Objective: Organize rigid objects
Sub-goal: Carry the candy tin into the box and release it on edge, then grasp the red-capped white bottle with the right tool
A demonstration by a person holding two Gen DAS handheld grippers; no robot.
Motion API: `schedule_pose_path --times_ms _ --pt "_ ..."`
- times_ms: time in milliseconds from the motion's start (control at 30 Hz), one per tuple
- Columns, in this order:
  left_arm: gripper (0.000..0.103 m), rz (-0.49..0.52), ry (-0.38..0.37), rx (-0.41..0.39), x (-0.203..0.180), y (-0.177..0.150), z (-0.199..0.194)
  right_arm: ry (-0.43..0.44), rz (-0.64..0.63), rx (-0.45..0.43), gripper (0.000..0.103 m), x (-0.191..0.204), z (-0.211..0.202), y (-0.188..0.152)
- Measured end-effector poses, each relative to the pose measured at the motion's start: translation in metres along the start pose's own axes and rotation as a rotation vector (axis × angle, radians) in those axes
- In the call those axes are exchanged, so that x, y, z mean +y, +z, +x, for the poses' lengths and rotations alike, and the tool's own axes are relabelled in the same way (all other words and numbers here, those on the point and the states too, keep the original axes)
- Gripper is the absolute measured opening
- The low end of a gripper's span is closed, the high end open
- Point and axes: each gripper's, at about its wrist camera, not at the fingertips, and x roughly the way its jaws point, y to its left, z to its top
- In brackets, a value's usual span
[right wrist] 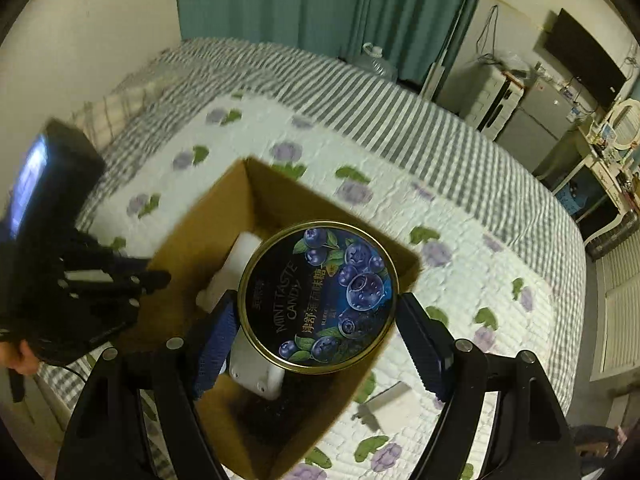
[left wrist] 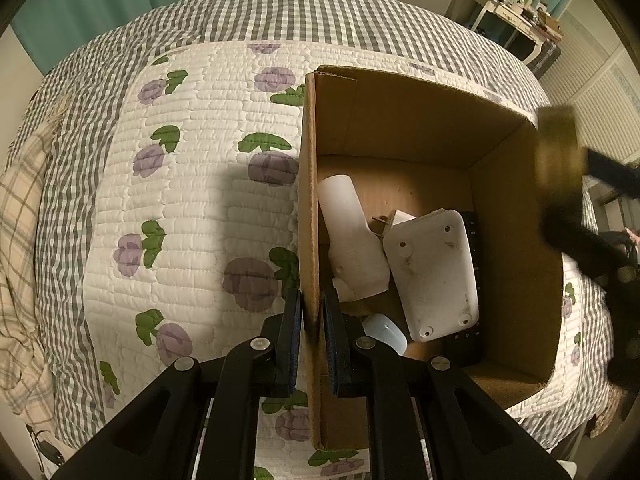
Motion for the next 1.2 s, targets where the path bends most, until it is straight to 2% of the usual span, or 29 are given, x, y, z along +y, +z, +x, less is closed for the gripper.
schedule_pose_path --times_ms 367,533,633,767,967,1200 --pt "0.010 -0.008 -0.001 -0.001 0.002 0.000 0.000 -0.050 0.017 0.047 0.078 -0.003 0.033 -0.023" --pt "0.010 -0.009 0.000 -0.004 0.003 0.001 -0.001 -0.025 0.044 0.027 0.079 -0.008 0.029 -0.026" --pt "0.010 -0.007 0.001 -0.007 0.003 0.000 -0.001 -0.024 0.075 0.005 0.086 -0.012 0.023 -0.026" --pt "0.010 -0.014 -0.001 -0.008 0.004 0.000 -0.001 -0.029 0.105 -0.049 0.089 -0.022 0.005 -0.025" --pt "0.010 -0.016 0.002 -0.012 0.003 0.000 -0.003 -0.052 0.226 -0.115 0.089 -0.070 -0.025 -0.027" --pt "0.010 -0.016 0.004 -0.016 0.002 0.001 -0.005 -0.139 0.416 -0.159 0.089 -0.149 -0.045 -0.046"
